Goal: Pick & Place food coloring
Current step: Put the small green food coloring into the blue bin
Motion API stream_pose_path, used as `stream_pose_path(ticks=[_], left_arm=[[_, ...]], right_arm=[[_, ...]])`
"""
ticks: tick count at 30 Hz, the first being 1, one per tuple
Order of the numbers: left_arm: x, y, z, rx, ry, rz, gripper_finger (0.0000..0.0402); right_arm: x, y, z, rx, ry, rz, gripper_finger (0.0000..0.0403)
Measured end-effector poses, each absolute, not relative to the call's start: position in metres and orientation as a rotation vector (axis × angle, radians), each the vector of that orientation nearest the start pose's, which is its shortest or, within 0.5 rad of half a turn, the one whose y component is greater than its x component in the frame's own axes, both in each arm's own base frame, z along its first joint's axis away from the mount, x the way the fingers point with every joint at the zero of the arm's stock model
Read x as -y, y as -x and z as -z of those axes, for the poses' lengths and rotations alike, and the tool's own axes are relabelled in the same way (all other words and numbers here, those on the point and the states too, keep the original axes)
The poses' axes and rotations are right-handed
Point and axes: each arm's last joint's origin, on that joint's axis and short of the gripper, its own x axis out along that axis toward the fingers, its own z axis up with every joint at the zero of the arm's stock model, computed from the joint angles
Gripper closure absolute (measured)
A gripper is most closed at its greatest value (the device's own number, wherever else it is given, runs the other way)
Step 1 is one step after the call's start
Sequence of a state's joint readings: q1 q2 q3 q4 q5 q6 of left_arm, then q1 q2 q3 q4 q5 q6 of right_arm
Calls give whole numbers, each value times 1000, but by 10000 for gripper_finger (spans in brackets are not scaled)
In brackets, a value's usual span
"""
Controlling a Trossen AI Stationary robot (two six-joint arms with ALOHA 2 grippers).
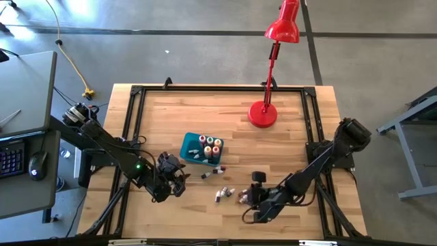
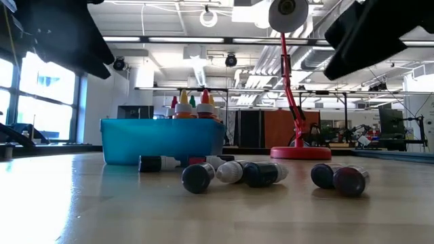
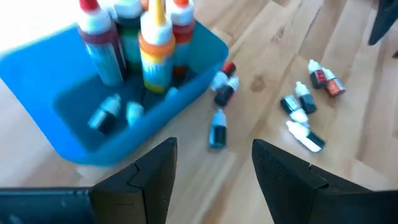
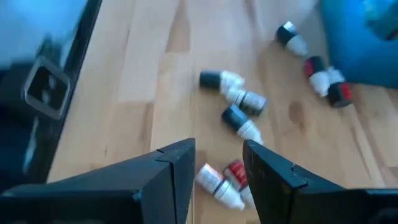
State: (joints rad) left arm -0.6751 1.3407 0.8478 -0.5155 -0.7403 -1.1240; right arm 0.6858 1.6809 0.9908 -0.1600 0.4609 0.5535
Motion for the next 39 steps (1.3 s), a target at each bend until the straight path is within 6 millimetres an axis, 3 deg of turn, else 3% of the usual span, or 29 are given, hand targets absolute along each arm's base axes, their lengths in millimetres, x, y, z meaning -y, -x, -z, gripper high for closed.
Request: stream_pose_path(ticks=[5, 9, 15, 25, 31, 39], left_arm=[[138, -215, -217, -686, 361, -406, 195], [151, -227, -212, -715, 327, -239, 195], [174, -256, -205, -587, 315, -34, 195], [168, -275, -153, -638, 168, -257, 195], [156, -286, -140, -643, 197, -353, 195], [150, -287, -138, -664, 227, -374, 195]], right_arm=[[-195, -267, -175, -702, -105, 32, 274], [-190, -262, -164, -671, -91, 69, 274], [-184, -258, -154, -668, -91, 79, 274], [-182, -265, -159, -616, -35, 43, 274], [-182, -266, -159, -610, -45, 42, 274], [-182, -266, -160, -608, -51, 36, 274]])
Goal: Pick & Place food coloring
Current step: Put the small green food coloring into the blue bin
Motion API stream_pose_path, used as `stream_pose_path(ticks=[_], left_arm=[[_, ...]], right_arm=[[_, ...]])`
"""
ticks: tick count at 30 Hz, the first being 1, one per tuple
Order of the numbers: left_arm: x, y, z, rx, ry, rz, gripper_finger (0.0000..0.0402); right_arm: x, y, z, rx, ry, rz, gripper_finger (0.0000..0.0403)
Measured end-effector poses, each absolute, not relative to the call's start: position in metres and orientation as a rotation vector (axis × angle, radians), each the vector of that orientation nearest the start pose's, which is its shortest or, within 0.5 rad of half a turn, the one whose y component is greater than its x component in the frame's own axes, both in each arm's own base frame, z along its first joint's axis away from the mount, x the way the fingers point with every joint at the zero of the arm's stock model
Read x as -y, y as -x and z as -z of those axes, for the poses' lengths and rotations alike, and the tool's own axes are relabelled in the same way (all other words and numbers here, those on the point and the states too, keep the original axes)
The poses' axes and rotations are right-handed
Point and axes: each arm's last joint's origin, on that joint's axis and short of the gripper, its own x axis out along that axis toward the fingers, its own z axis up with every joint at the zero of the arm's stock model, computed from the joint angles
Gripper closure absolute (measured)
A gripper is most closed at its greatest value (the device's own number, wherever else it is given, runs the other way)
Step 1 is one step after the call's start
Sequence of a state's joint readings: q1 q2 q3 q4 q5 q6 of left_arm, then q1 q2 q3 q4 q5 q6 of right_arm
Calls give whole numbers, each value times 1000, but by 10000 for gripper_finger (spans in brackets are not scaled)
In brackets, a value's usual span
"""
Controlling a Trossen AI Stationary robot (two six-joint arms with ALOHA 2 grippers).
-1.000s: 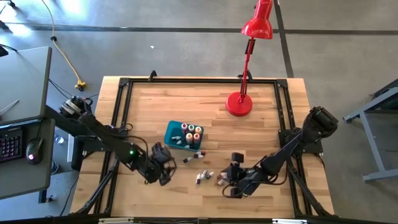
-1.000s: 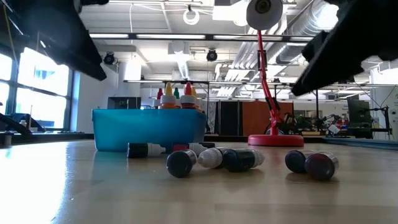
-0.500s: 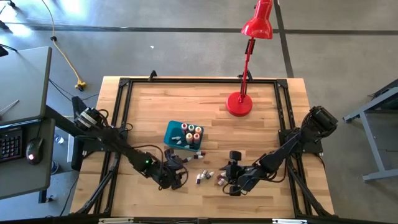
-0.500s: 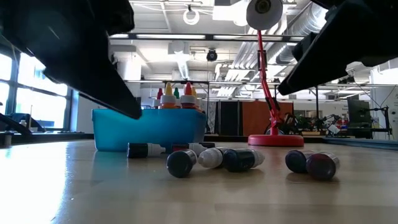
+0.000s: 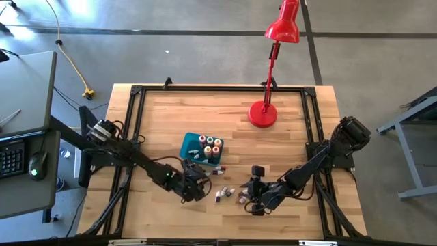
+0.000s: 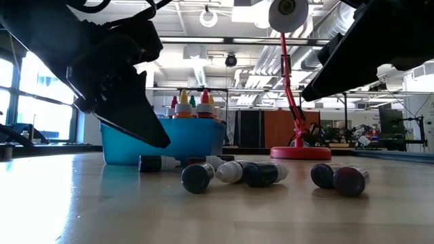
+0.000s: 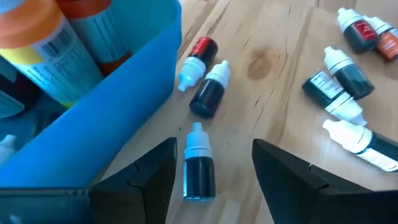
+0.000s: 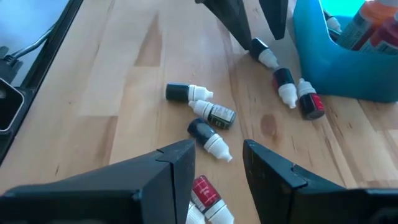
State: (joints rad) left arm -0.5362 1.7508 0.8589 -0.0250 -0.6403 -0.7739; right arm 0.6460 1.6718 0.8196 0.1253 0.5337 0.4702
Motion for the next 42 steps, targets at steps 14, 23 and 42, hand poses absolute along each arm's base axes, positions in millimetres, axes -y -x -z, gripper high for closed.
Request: stream_pose_path(ticks=[14, 23, 42], left_arm=[[148, -282, -129, -732, 239, -417, 195], [151, -286, -109, -749, 245, -430, 195], [152, -288, -110, -721, 263, -425, 328]], right_arm=[[-184, -267, -161, -607, -69, 7, 274], [-184, -267, -161, -602, -76, 2, 274], [-184, -268, -161, -599, -78, 1, 274]])
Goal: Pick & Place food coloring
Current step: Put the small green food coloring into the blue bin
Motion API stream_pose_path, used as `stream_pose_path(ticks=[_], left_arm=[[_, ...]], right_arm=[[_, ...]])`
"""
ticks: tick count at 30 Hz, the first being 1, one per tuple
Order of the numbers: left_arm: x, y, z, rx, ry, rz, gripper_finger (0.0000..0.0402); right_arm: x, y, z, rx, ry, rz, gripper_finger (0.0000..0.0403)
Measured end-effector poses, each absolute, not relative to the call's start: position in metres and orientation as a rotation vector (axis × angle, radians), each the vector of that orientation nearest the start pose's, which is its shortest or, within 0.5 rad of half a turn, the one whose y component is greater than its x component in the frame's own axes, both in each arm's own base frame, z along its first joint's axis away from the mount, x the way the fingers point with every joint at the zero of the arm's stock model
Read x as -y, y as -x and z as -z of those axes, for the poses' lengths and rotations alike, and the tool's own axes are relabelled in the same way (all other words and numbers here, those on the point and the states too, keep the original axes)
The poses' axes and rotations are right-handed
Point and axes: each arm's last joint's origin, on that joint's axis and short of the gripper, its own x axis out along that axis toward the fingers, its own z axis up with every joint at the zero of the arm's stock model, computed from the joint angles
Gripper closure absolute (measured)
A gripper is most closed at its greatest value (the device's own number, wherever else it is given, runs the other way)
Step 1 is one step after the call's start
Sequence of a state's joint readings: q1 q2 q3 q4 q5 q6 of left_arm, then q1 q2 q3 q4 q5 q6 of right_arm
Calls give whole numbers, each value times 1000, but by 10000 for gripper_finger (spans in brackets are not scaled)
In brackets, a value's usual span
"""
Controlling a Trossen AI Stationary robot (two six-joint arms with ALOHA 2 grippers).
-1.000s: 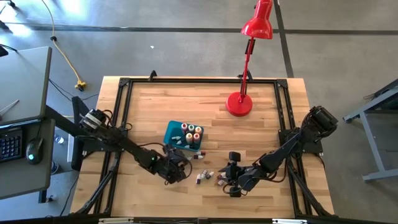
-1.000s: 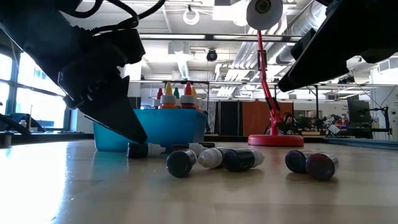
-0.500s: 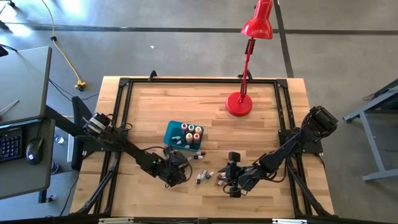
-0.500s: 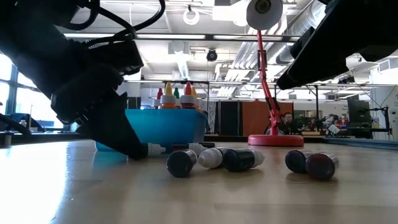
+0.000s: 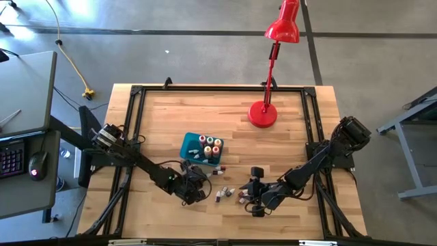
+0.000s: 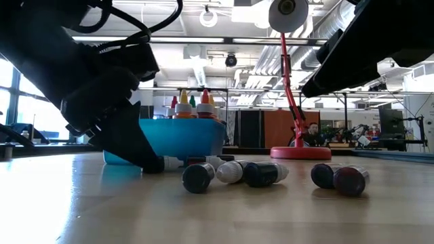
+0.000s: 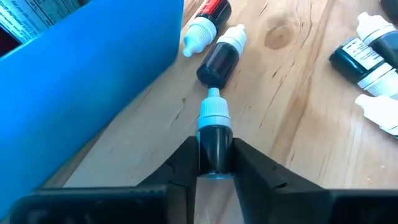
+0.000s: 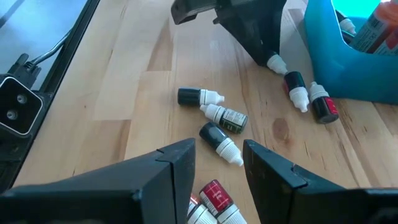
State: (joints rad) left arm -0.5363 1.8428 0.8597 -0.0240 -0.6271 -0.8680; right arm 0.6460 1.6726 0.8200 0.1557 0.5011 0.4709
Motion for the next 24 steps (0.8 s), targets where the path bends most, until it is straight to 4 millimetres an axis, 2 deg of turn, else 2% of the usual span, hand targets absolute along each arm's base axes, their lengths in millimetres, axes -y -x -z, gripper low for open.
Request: stream_pose_path(ticks=[3, 6, 13, 19, 24], left_arm=[[152, -288, -115, -722, 280, -408, 346], [151, -285, -124, -739, 301, -380, 346], [142, -268, -169, -738, 324, -354, 336], [121, -240, -204, -694, 217, -483, 335], [106, -226, -212, -692, 53, -601, 335]], right_arm=[[-184, -268, -161, -599, -78, 2, 274], [-184, -268, -161, -598, -78, 2, 274], [-184, -268, -161, -597, -79, 2, 274], [-185, -268, -162, -592, -82, 1, 274], [-185, -268, -163, -585, -85, 3, 274]])
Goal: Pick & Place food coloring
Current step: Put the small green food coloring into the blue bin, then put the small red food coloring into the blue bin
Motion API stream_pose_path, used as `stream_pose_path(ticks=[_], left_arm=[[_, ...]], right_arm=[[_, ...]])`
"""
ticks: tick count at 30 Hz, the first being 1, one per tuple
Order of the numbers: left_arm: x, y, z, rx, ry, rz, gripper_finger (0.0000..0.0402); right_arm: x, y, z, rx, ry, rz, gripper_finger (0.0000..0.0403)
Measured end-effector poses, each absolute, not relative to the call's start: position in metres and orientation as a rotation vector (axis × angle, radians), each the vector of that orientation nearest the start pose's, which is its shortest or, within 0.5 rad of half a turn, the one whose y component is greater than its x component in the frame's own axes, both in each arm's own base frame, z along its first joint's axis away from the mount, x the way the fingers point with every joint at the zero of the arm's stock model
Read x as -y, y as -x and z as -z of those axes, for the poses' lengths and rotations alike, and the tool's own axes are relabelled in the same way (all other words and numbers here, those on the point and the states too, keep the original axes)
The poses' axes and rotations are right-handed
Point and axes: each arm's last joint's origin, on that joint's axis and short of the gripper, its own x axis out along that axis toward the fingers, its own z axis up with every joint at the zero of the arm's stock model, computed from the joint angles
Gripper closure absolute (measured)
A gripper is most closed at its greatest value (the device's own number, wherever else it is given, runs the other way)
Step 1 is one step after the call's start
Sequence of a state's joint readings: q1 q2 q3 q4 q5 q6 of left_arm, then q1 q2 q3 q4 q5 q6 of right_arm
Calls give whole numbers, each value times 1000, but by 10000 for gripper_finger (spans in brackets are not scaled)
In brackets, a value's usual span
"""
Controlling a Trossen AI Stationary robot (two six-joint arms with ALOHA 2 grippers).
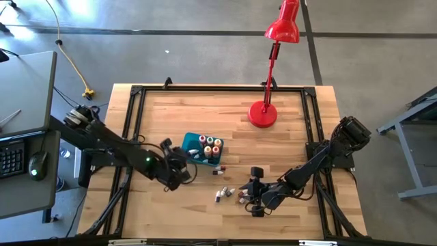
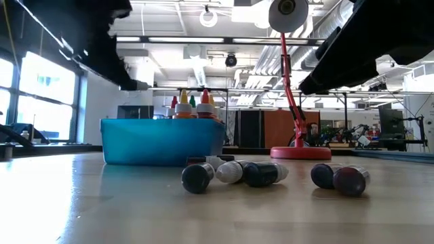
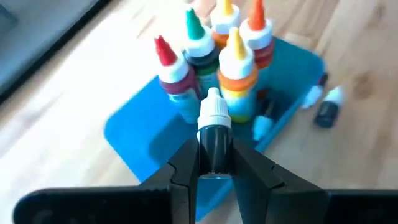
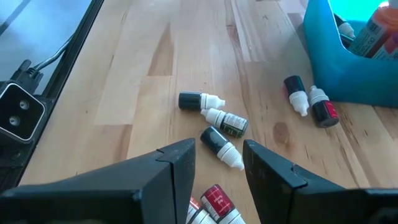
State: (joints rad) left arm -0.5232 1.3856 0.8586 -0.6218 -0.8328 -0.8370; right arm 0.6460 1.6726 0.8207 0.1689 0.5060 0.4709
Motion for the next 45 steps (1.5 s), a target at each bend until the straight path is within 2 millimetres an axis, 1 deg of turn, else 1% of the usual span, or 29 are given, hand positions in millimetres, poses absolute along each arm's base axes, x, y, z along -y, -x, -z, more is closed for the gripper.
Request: stream_pose_path(ticks=[2, 3, 6, 8, 11, 15, 18, 21, 24, 26, 30, 34, 37, 40, 43, 45], left_arm=[[99, -226, -208, -754, 20, -613, 335], [95, -226, -206, -781, 26, -616, 334], [85, -235, -198, -826, 76, -629, 324], [75, -236, -190, -882, 62, -655, 308], [64, -243, -185, -925, 96, -670, 276], [55, -252, -184, -968, 169, -594, 240], [54, -254, -191, -959, 175, -554, 229], [56, -261, -207, -923, 170, -519, 228], [59, -266, -223, -900, 135, -489, 227], [60, -270, -232, -871, 115, -480, 227], [61, -275, -242, -850, 99, -457, 227], [61, -275, -244, -845, 100, -456, 227], [61, -276, -244, -840, 103, -455, 227], [61, -276, -244, -844, 104, -452, 227], [61, -276, -244, -842, 104, -452, 227], [61, -276, -244, -844, 103, -453, 227]], right_arm=[[-185, -269, -163, -582, -83, 1, 274], [-185, -269, -163, -580, -84, 1, 274], [-184, -269, -163, -580, -63, -4, 274], [-184, -269, -163, -577, -28, -14, 274], [-184, -271, -165, -560, -1, -29, 274], [-182, -274, -166, -546, 33, -51, 274], [-180, -278, -167, -543, 1, -83, 274], [-178, -282, -165, -559, -51, -149, 274], [-178, -284, -156, -603, -61, -178, 273], [-180, -284, -152, -632, -64, -219, 268], [-181, -282, -149, -665, -58, -254, 250], [-178, -278, -143, -721, 28, -232, 229], [-169, -277, -137, -798, 81, -202, 218], [-162, -276, -132, -854, 100, -183, 215], [-156, -279, -130, -870, 143, -189, 214], [-152, -282, -128, -880, 135, -196, 214]])
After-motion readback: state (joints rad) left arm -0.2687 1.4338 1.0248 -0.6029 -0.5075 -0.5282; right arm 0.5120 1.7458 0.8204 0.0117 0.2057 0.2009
